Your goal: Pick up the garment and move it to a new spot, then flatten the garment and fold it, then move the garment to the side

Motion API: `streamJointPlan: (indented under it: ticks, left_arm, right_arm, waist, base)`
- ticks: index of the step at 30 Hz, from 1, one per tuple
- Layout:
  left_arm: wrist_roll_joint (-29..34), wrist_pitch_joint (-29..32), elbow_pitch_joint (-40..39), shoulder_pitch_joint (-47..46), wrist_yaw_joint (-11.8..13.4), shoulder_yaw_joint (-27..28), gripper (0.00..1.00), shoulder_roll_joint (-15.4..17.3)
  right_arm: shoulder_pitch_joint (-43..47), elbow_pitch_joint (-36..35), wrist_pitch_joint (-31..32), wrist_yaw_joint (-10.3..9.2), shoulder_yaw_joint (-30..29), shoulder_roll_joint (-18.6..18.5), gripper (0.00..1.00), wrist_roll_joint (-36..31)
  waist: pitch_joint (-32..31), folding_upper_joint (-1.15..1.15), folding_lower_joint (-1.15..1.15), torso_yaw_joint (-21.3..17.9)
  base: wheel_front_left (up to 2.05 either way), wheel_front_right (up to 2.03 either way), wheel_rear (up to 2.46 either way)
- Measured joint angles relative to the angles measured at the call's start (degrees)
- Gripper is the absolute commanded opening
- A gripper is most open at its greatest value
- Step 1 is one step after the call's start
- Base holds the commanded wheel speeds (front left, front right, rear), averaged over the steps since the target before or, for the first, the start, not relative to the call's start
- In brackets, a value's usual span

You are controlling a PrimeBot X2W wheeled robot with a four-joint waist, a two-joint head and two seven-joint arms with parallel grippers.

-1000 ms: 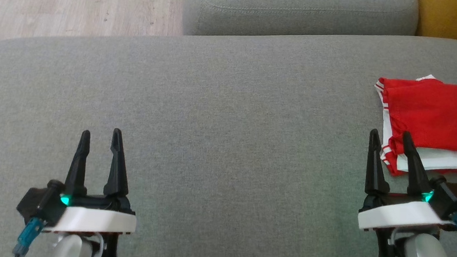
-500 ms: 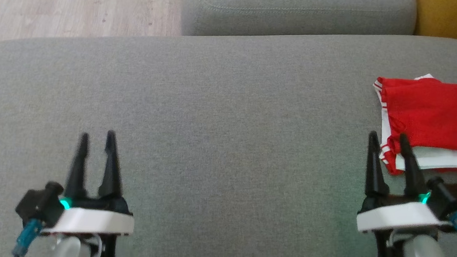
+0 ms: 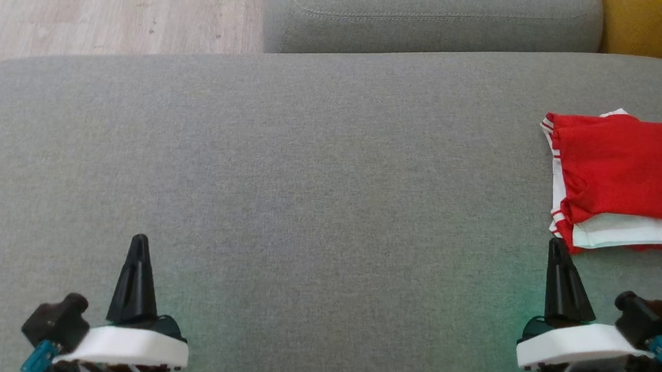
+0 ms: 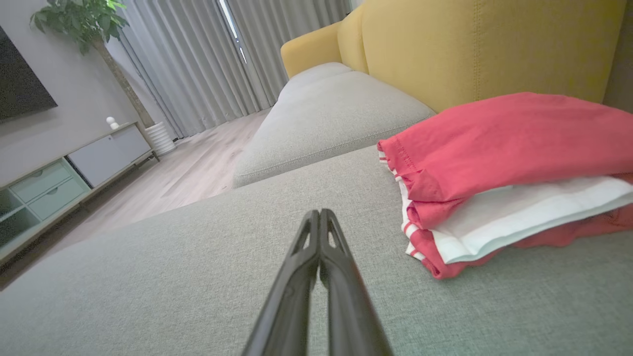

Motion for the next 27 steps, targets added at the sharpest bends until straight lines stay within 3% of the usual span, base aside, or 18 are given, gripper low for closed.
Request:
streamJointPlan:
  ticks: [27]
  left_arm:
    - [-14.3, 4.5, 0.0, 0.0, -0.5, 2.0, 0.00, 0.0]
  right_arm:
    - [0.0, -1.0, 4.2, 0.00, -1.7, 0.0, 0.00, 16.9]
  waist:
    - [-0.6, 0.00, 0.00, 0.2]
  base:
    - [0.00, 0.00, 0.00]
